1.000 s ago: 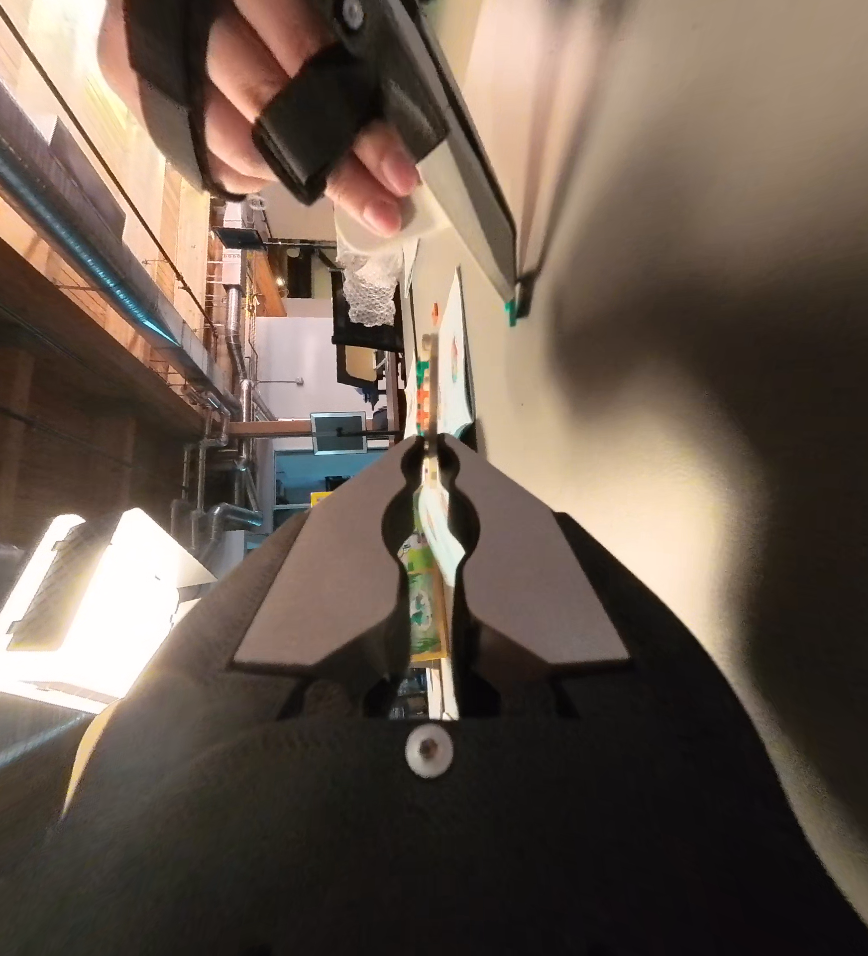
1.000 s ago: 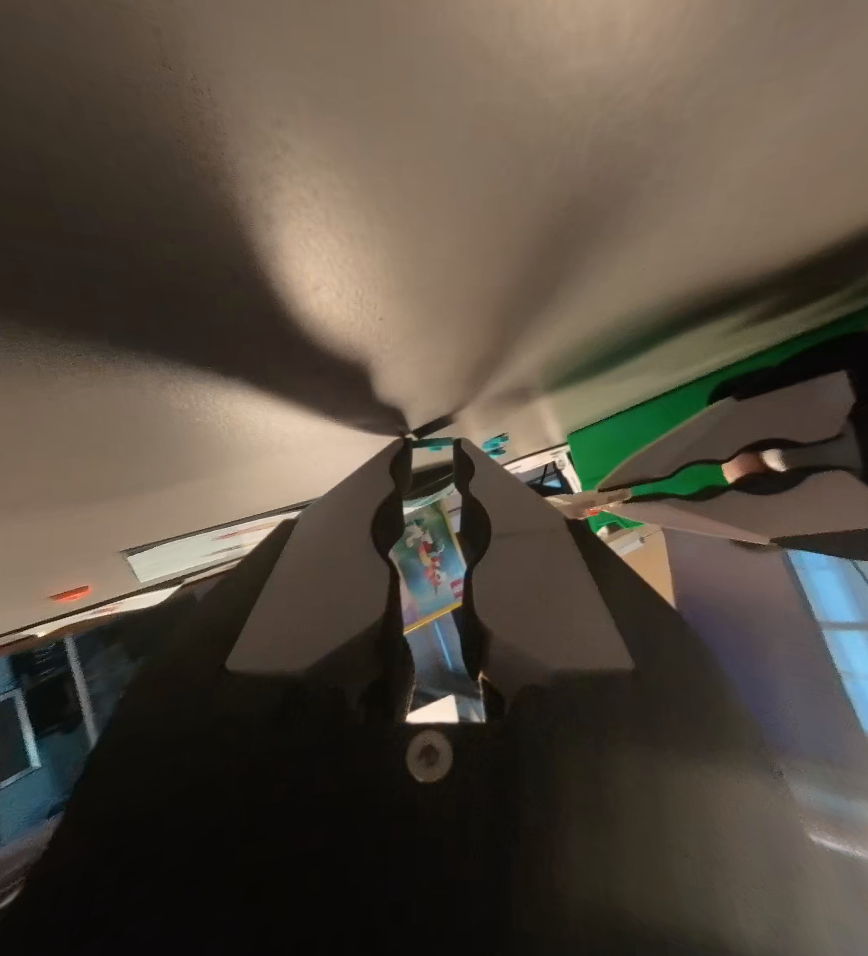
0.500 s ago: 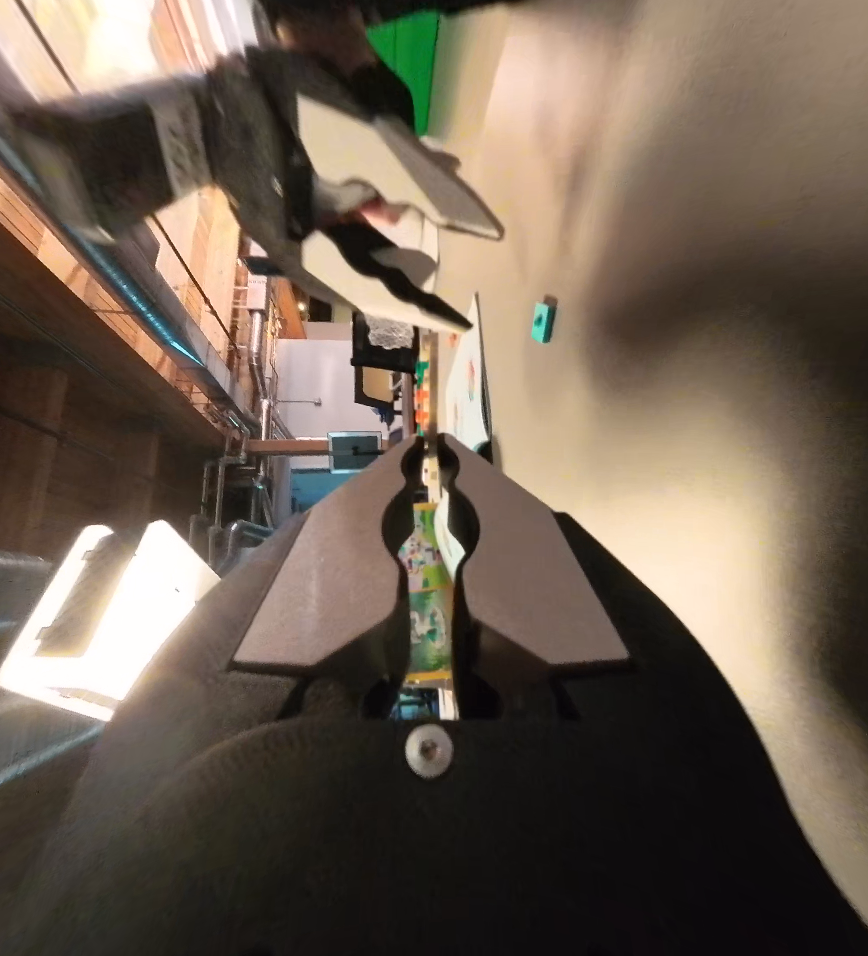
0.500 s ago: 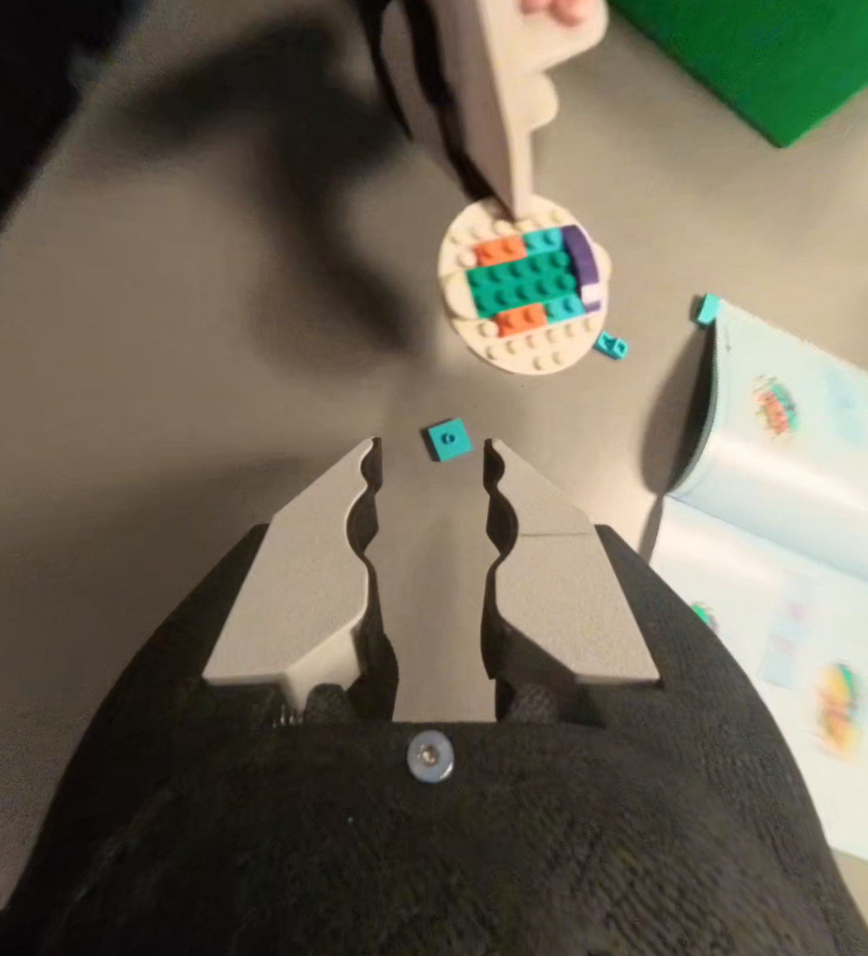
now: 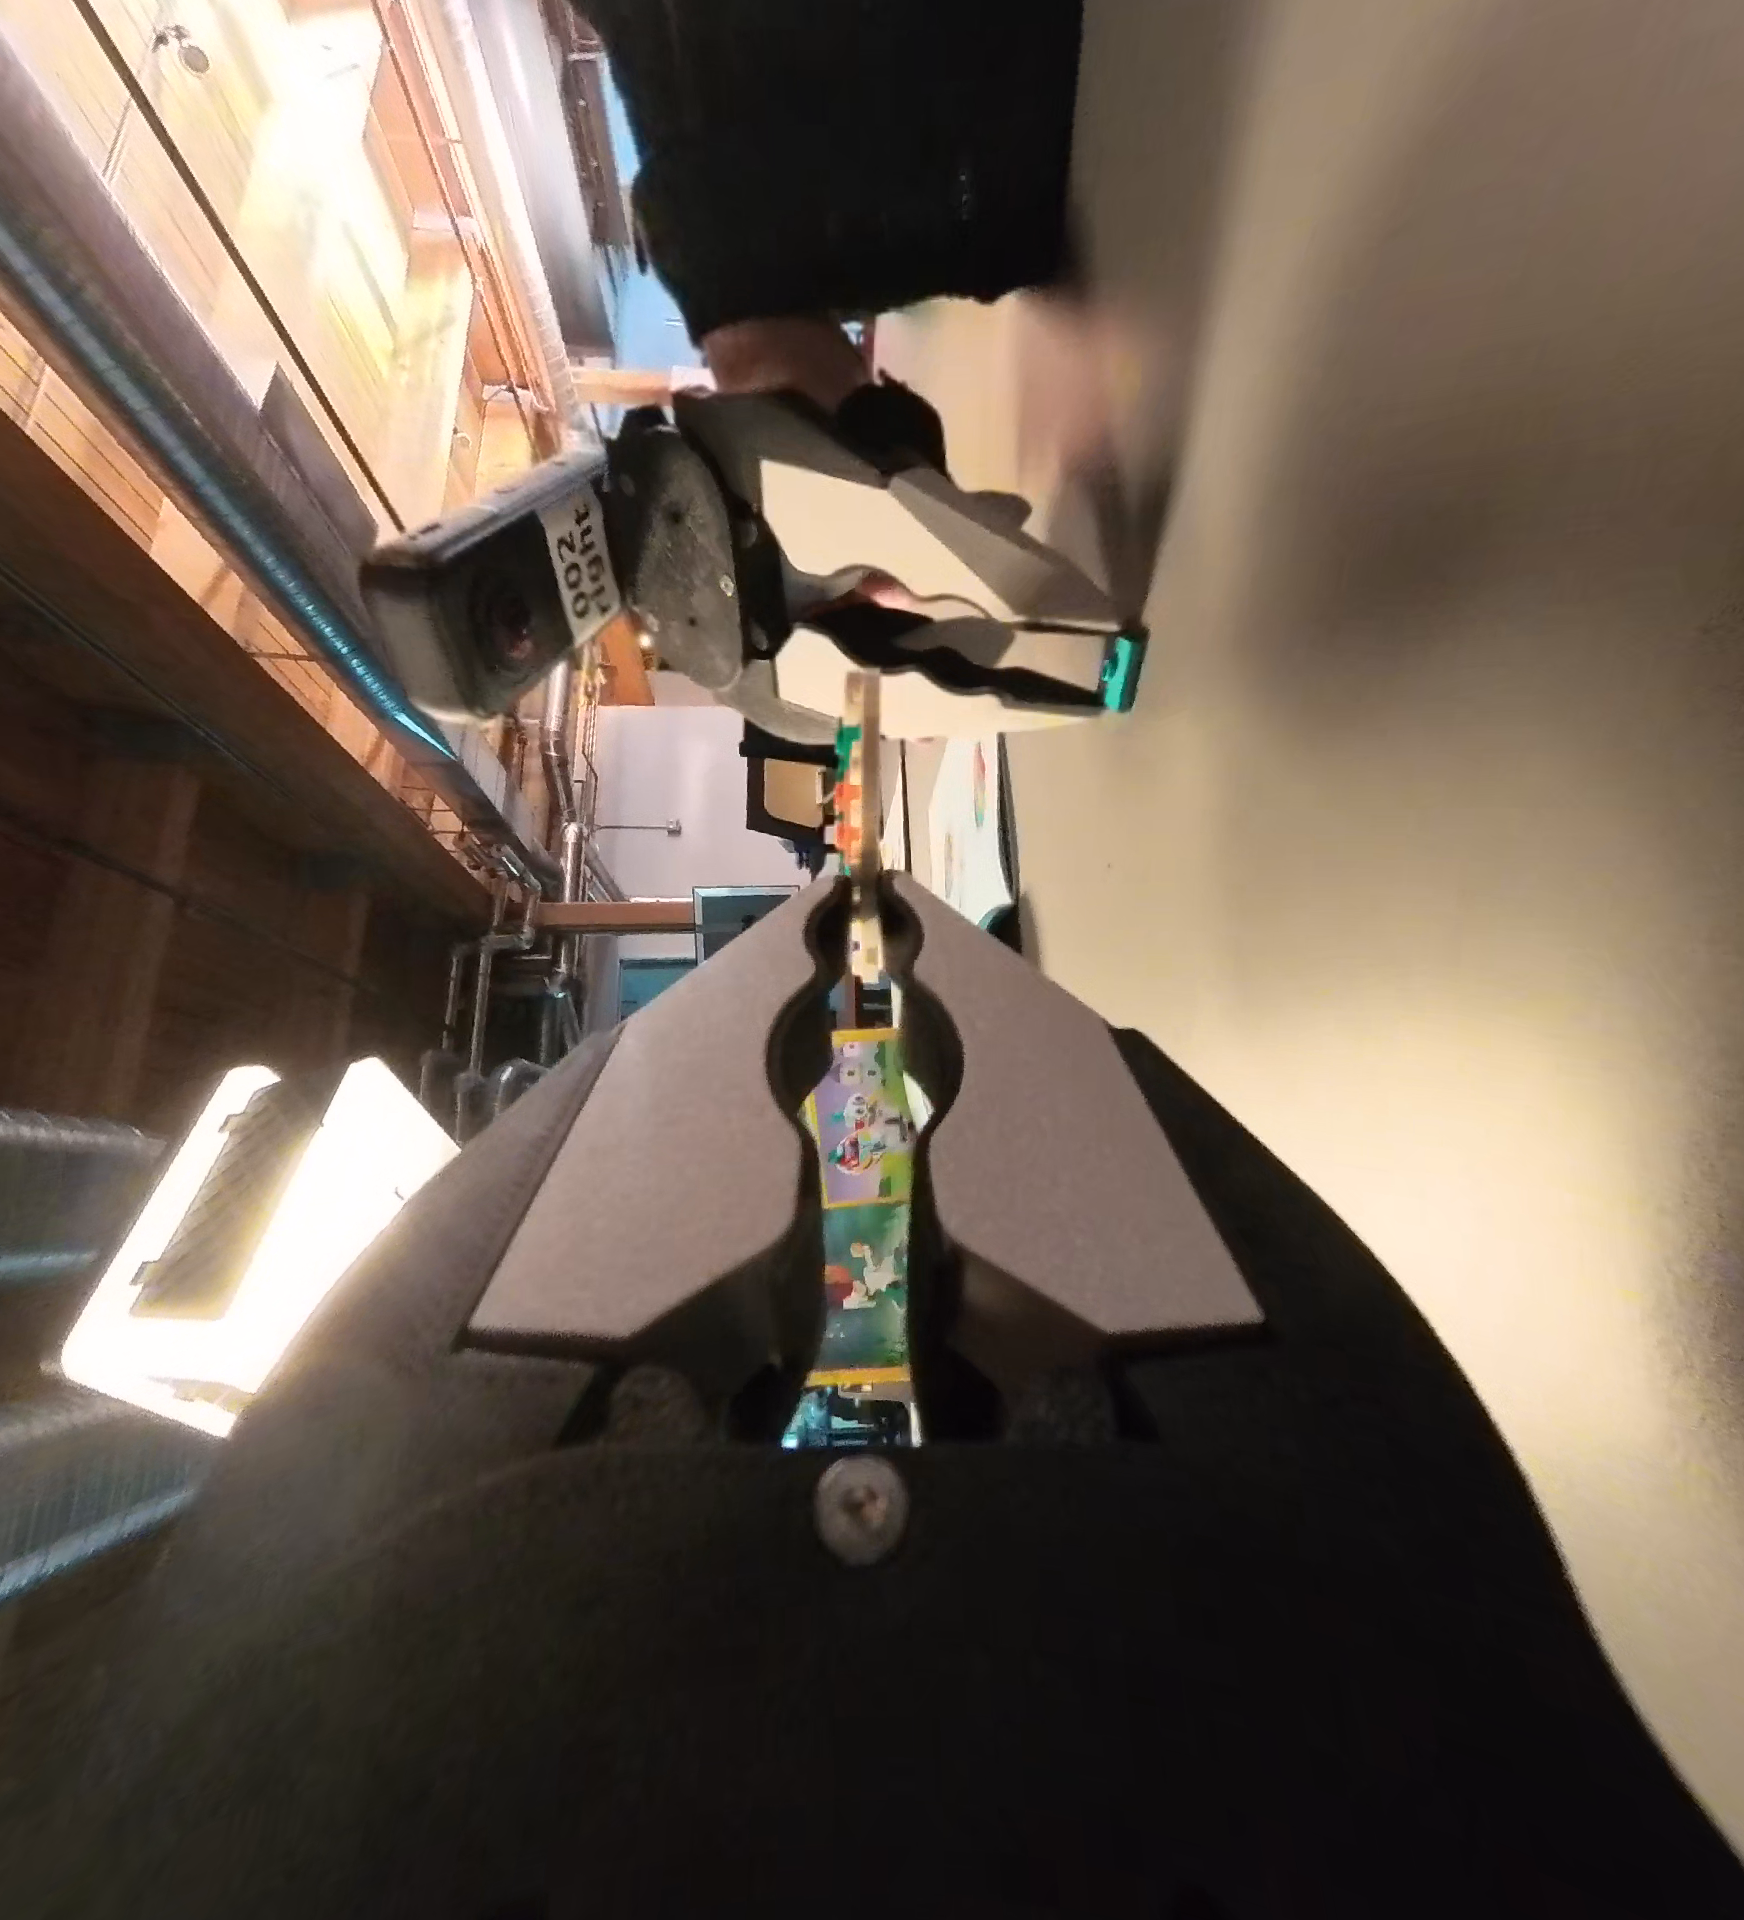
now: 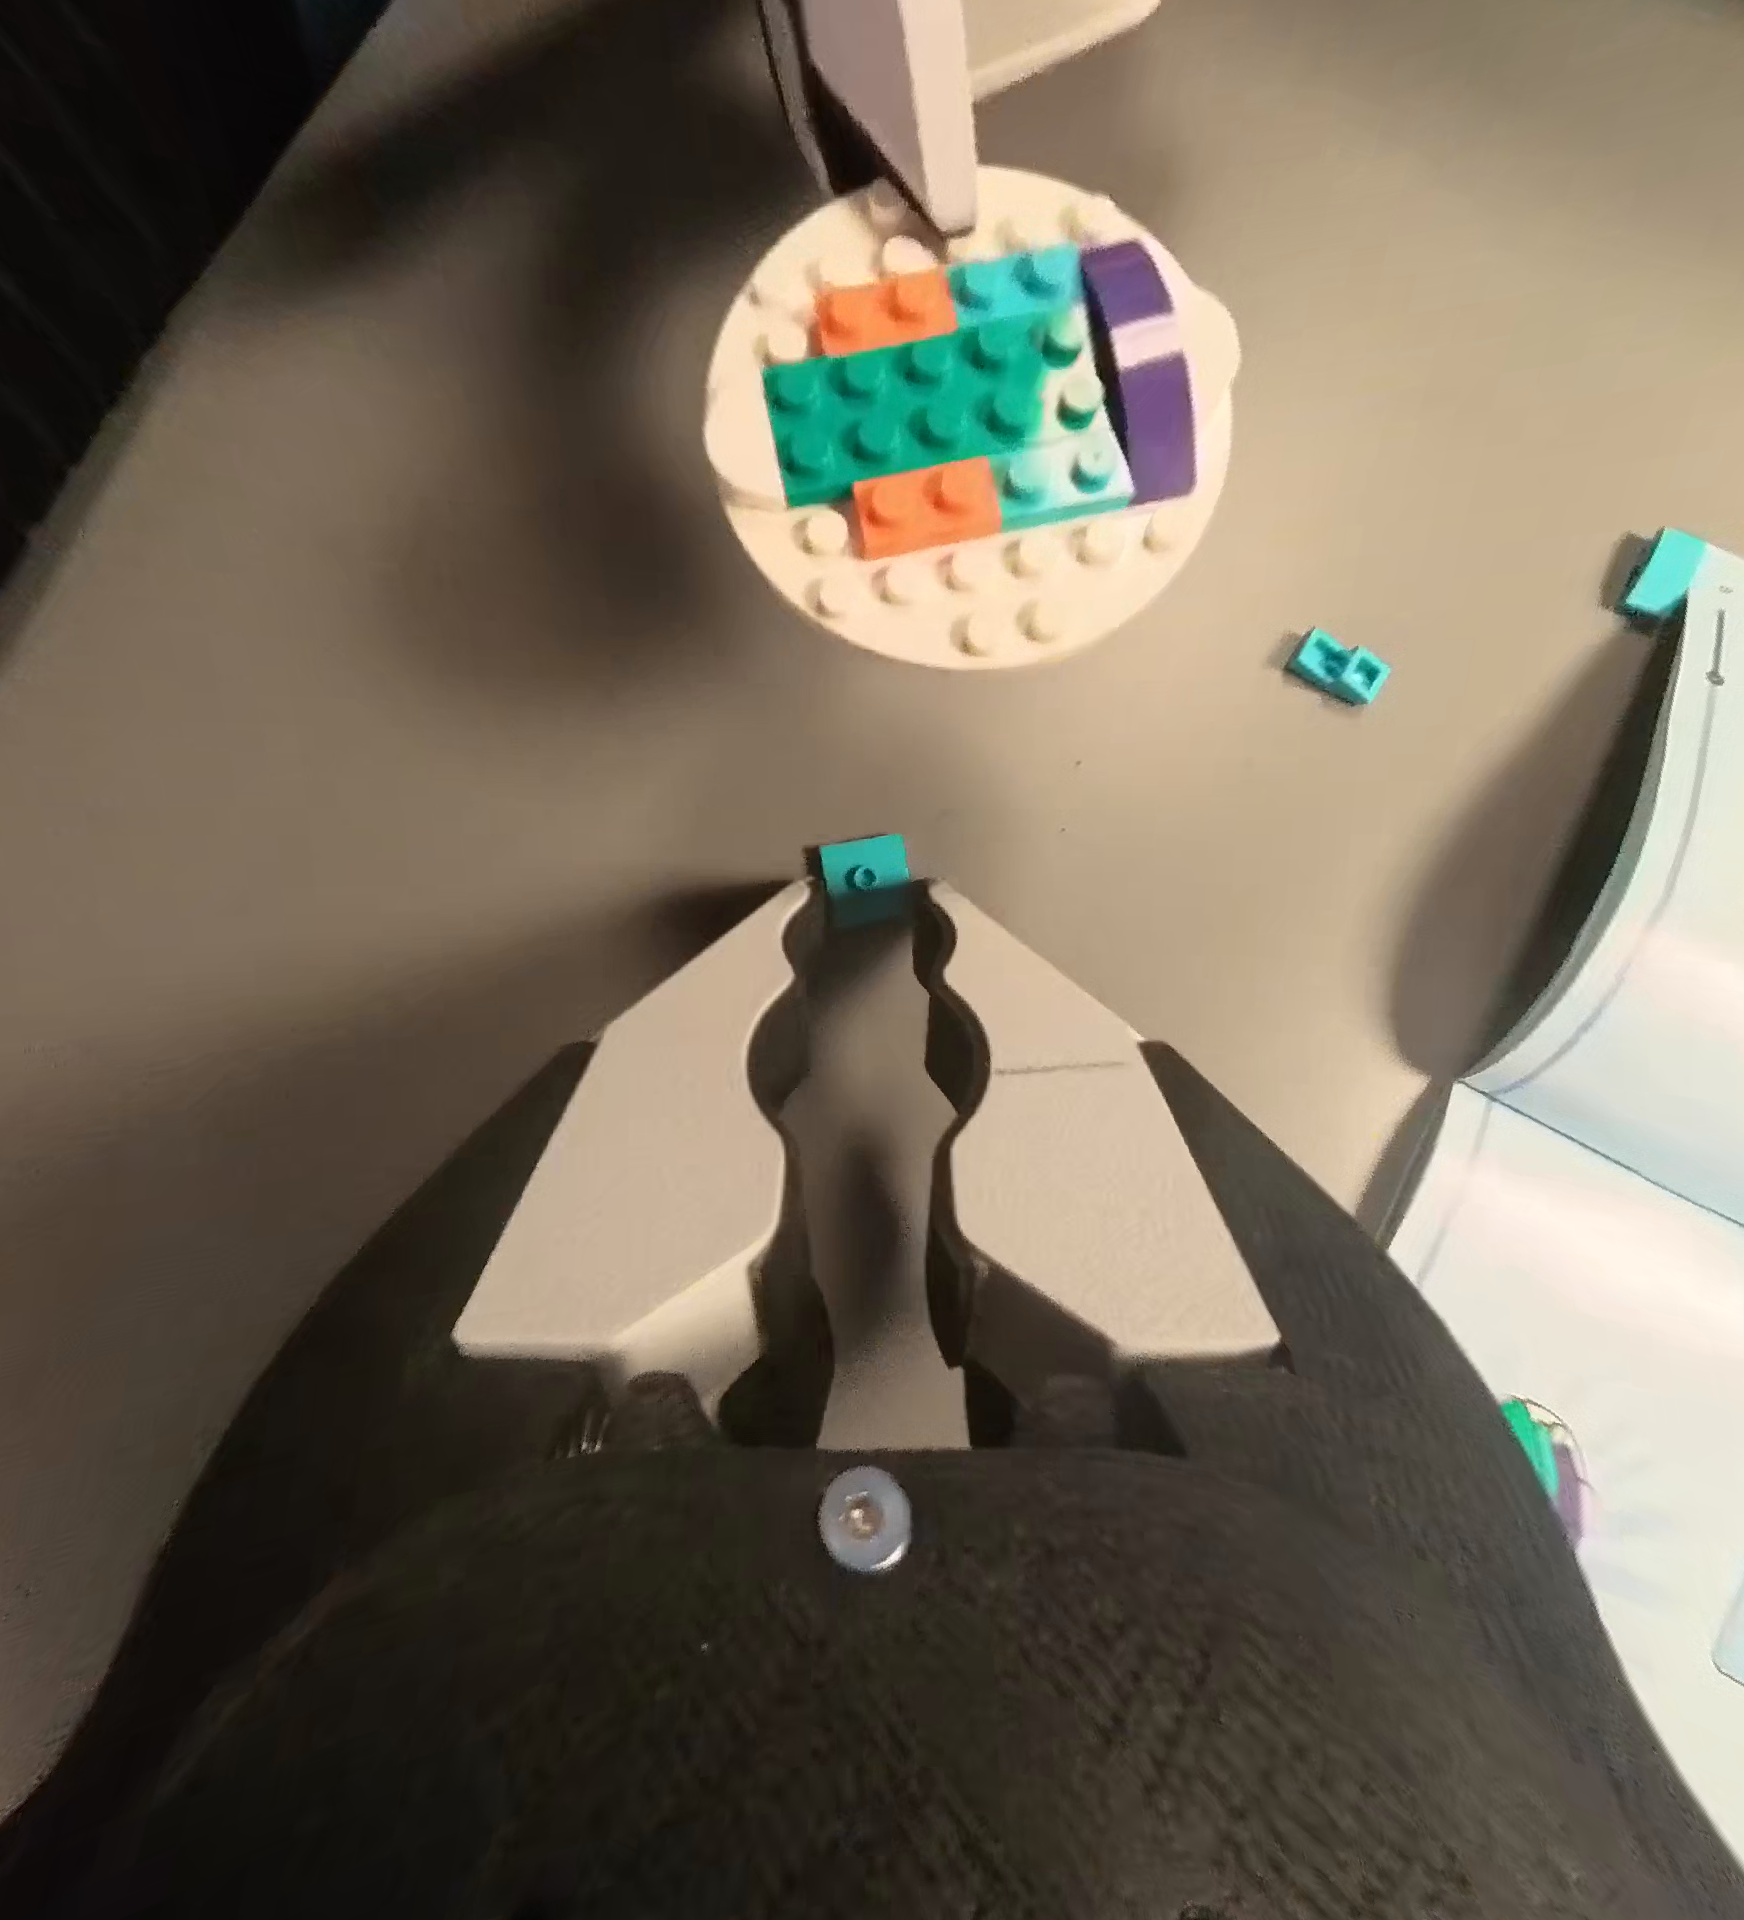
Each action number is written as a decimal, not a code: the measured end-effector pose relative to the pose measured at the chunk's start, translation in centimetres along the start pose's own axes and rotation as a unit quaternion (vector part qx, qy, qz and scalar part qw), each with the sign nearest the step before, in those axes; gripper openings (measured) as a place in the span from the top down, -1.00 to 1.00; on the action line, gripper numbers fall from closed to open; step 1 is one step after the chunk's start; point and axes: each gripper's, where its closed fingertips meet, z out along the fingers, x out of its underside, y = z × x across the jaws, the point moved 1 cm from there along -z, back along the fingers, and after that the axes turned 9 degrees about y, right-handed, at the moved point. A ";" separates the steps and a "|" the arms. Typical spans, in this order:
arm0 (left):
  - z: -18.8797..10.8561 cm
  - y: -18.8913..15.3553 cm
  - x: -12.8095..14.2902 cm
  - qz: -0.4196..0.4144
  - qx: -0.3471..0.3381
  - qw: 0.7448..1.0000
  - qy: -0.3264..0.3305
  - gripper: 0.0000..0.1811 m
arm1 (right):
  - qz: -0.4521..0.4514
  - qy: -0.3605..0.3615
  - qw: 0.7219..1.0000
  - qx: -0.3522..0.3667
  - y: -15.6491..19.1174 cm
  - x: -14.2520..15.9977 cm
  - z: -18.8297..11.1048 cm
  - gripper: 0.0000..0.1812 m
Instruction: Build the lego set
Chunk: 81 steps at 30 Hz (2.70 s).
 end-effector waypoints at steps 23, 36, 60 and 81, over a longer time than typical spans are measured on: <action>-0.5 0.5 -1.5 0.025 -0.035 0.999 -0.026 0.96 | -0.085 -0.007 0.995 0.049 -0.1 -7.8 -4.5 0.84; -0.5 0.4 -1.5 0.027 -0.032 0.999 -0.023 0.96 | -0.057 0.004 0.997 0.044 -0.3 -7.4 -4.3 0.82; 0.7 1.3 1.4 -0.042 -0.033 0.997 0.053 0.96 | -0.309 0.144 0.757 0.558 -4.1 -7.0 -3.5 0.51; 1.1 -1.0 0.9 -0.028 0.030 0.998 0.053 0.95 | -0.297 0.181 0.741 0.574 -4.5 -5.9 -2.0 0.90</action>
